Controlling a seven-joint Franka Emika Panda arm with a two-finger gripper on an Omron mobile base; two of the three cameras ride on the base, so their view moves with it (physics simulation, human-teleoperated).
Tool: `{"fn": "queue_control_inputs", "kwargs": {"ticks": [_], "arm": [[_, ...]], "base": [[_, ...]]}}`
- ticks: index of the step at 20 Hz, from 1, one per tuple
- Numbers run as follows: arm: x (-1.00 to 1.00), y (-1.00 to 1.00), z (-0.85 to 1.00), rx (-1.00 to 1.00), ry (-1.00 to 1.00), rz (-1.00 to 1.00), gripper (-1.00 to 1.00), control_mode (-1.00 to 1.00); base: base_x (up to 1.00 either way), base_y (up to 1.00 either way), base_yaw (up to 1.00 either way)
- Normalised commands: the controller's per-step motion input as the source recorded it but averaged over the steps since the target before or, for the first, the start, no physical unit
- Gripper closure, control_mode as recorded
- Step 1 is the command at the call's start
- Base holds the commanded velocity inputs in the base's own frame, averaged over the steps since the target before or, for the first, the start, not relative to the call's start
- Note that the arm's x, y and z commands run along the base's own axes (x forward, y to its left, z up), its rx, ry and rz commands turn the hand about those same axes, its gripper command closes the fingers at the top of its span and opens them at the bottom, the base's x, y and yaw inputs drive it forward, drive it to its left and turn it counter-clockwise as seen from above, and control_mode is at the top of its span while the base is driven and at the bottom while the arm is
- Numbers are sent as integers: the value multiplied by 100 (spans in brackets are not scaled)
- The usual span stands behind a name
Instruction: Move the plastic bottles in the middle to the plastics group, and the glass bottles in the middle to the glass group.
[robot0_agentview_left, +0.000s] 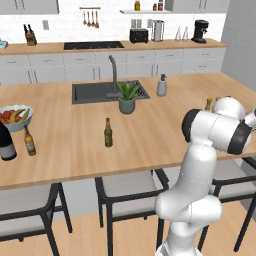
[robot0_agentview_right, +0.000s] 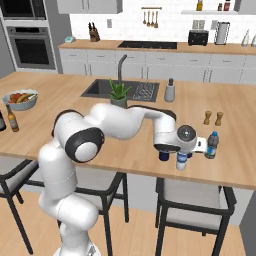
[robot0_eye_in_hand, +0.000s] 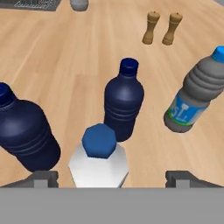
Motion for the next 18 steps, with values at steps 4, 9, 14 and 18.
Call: {"fn": "queue_control_inputs", "kwargs": {"ticks": [4, 9, 14, 18], "arm": [[-25, 0, 78, 0, -2, -1, -100, -100], [-34, 21, 90, 0, 0, 0, -100, -100], [-35, 58, 75, -2, -6, -3, -100, -100], [-25, 85, 48, -10, -7, -3, -100, -100]], "base": [[0, 0, 0], [0, 0, 0], [0, 0, 0], [0, 0, 0]]}}
